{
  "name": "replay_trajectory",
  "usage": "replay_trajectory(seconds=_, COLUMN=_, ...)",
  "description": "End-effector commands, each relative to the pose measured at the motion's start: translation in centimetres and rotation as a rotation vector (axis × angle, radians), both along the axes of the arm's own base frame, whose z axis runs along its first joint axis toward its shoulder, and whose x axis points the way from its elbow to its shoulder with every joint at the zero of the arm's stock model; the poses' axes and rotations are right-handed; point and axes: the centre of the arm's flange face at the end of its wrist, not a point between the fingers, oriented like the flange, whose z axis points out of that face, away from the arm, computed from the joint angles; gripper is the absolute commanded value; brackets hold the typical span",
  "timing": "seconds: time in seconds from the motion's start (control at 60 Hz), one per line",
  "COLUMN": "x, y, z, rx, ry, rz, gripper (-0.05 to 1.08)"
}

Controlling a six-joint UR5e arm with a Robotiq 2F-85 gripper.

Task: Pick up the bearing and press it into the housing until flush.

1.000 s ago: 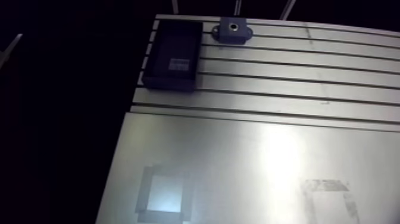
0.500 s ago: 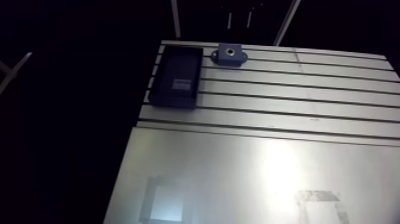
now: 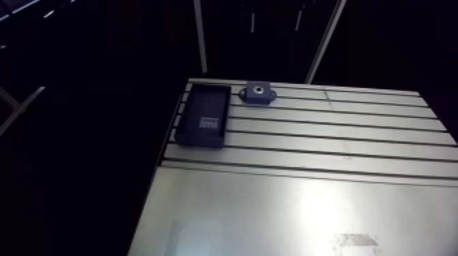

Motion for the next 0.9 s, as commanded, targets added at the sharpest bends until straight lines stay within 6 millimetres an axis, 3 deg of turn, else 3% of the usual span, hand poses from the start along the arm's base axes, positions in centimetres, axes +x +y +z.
replay_trajectory(seconds=0.017, x=2.3, y=2.1, z=6.0, rx=-0.008, ry=0.057, rz=-0.036, gripper=0.01)
replay_trajectory(seconds=0.317, x=4.3, y=5.5, z=8.3, rx=-0.011, ry=0.047, rz=-0.082, gripper=0.01)
replay_trajectory(seconds=0.517, x=5.6, y=6.2, z=9.9, rx=-0.034, ry=0.039, rz=-0.1, gripper=0.01)
replay_trajectory(seconds=0.9, x=6.6, y=6.1, z=10.4, rx=-0.029, ry=0.026, rz=-0.108, gripper=0.01)
